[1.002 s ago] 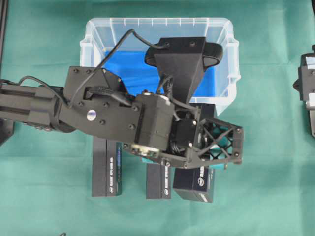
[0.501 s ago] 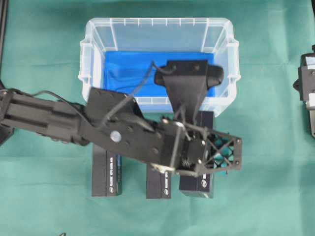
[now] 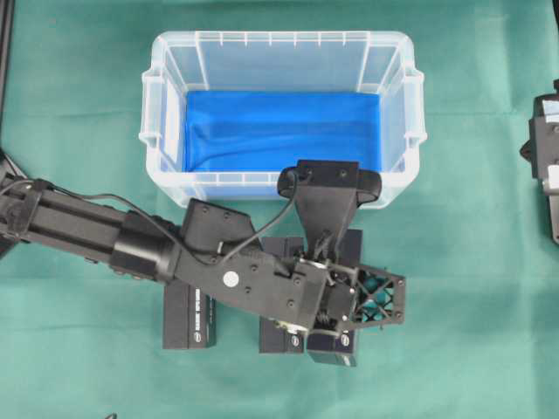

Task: Take the box out of the case with the left arm.
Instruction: 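Carry the box forward and lower it onto the cloth right of the middle box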

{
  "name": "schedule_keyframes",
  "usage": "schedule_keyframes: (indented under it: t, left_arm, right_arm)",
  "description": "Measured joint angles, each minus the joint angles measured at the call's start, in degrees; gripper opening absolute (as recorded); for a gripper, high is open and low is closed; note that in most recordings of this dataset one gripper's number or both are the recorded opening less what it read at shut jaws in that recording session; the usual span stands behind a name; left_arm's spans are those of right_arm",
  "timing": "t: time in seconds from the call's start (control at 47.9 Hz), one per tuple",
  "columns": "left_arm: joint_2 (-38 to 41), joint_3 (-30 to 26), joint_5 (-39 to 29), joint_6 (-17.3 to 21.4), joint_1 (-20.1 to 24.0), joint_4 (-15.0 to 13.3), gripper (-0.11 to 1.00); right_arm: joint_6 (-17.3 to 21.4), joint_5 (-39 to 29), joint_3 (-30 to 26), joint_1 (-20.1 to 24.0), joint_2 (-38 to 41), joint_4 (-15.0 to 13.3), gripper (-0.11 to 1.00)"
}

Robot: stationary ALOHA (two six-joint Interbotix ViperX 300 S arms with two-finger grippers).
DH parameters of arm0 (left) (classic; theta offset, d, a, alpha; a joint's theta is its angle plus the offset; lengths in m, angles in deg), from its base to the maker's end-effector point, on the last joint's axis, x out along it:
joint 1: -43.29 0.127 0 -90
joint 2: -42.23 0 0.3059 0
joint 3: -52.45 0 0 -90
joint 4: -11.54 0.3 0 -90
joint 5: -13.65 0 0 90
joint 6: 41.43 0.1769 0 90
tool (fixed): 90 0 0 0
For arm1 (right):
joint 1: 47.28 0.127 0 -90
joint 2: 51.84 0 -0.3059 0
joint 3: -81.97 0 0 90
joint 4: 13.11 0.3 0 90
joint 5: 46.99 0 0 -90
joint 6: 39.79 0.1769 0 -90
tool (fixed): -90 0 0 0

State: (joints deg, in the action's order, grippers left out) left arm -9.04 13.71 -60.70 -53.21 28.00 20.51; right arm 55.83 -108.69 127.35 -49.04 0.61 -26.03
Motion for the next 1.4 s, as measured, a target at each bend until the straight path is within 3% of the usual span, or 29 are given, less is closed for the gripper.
schedule_keyframes:
  t: [0.459,1.398]
  left_arm:
    - [2.1,1.6,5.0,-2.0,0.0,2.1,0.61]
    - [2.2,3.3,8.1,-1.9,0.0,0.7,0.64]
  right_arm:
    - [0.0,0.0,0.0,0.0,0.0,0.0,0.07]
    - [-0.1,-0.1,0.0,0.0,0.0,0.0,0.07]
